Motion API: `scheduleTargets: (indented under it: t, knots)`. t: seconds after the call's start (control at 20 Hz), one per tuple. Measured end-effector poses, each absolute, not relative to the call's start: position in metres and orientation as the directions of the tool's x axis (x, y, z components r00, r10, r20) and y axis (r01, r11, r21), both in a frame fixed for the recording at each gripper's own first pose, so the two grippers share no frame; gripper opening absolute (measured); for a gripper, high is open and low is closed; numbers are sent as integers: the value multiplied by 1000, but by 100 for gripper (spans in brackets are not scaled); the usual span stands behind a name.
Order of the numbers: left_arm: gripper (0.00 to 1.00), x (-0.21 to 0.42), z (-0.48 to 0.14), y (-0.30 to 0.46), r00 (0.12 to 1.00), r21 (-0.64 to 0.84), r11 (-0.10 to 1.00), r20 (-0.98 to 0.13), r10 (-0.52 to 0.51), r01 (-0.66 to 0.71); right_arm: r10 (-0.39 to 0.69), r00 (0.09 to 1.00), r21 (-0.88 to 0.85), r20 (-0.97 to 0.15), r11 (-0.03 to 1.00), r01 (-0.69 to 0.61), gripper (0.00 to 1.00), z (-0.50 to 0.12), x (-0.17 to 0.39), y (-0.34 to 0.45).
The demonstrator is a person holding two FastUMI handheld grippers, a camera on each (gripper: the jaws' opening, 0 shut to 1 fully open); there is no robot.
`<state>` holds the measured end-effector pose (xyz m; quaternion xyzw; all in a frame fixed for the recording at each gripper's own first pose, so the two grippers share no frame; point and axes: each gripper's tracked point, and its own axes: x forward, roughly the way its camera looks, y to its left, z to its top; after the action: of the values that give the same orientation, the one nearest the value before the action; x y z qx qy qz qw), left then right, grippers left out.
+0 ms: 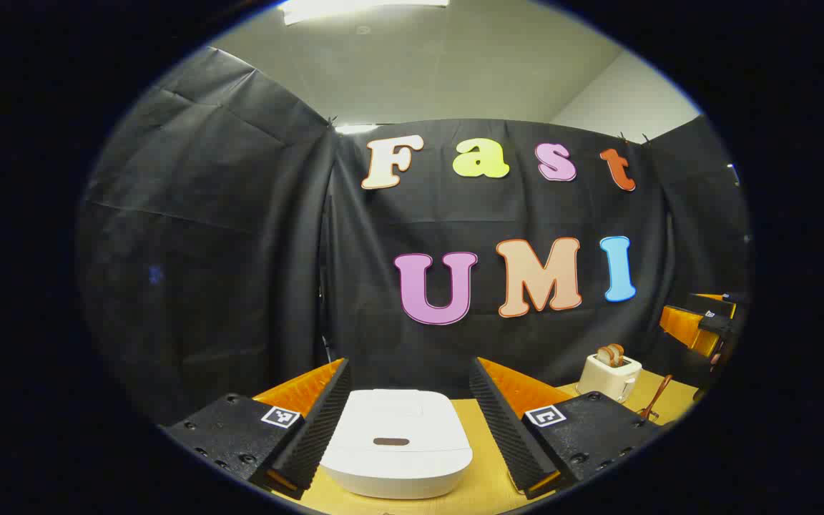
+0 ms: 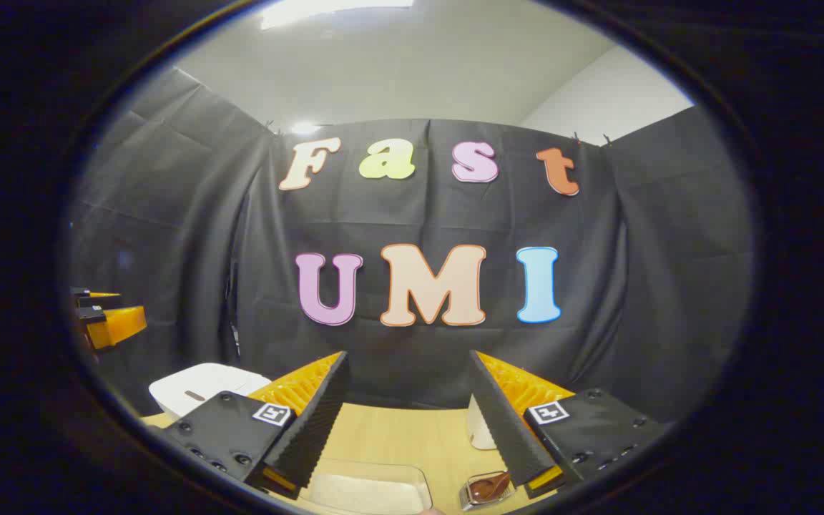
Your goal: Close the left gripper, press the button to open the rice cooker; take a wooden spoon from the chopstick holder with the right hand, scoop a spoonful of rice and pour it into the rice cooker, then put the wooden spoon back into the chopstick holder.
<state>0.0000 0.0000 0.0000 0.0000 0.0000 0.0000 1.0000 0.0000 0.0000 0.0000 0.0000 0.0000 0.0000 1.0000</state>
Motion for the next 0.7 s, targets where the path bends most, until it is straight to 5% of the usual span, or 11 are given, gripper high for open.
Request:
scheduleTargets:
  t: [0.7]
  knots:
    - [97,10,-2,-12,1000,12,1000,-17,-5,5,-20,1000,7,-12,1000,20,100,-6,12,-22]
